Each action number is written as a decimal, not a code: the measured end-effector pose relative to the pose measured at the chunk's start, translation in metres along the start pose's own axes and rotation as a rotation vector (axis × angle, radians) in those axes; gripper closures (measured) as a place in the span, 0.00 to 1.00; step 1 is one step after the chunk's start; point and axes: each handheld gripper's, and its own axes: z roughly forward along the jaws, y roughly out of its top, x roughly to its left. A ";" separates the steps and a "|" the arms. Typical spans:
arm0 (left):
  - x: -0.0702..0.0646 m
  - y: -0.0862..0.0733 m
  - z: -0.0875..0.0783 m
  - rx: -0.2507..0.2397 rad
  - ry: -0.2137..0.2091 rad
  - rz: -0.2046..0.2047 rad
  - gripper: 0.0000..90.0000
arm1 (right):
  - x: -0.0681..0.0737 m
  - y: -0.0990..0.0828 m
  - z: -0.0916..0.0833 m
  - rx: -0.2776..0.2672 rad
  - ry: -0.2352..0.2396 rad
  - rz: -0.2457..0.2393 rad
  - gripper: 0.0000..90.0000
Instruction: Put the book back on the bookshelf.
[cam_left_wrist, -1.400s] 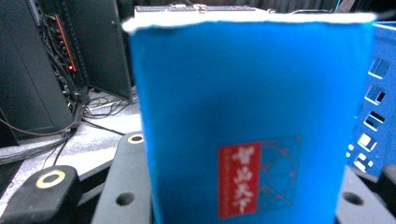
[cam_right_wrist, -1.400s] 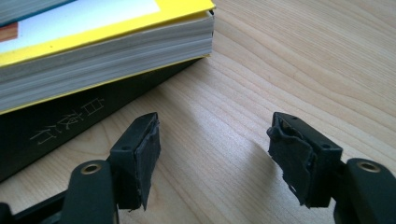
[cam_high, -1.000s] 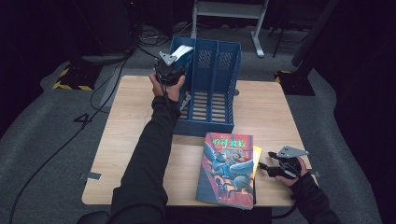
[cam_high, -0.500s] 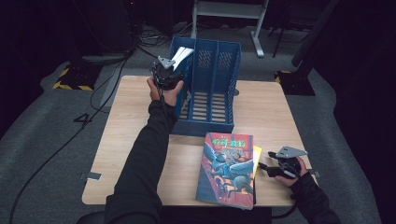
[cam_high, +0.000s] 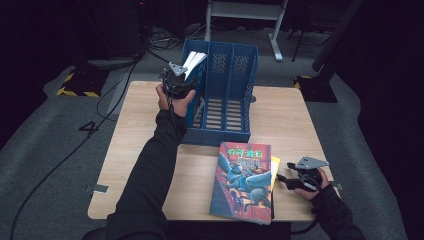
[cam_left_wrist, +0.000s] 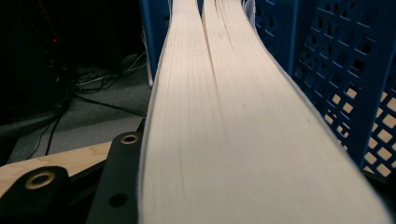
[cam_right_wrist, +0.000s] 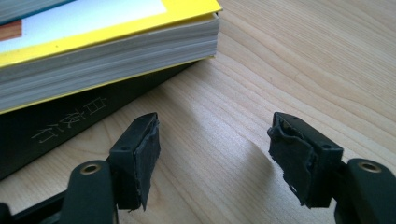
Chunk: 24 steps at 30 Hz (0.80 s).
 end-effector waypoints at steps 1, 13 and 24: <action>0.000 0.000 -0.001 0.001 -0.002 0.006 0.61 | 0.000 0.000 0.000 0.000 0.000 0.000 0.37; 0.003 0.001 -0.012 0.009 -0.022 0.035 0.57 | 0.000 0.000 0.000 0.002 0.000 0.004 0.37; 0.005 -0.001 -0.034 -0.004 -0.050 0.089 0.52 | 0.000 0.000 -0.001 0.005 0.000 0.006 0.36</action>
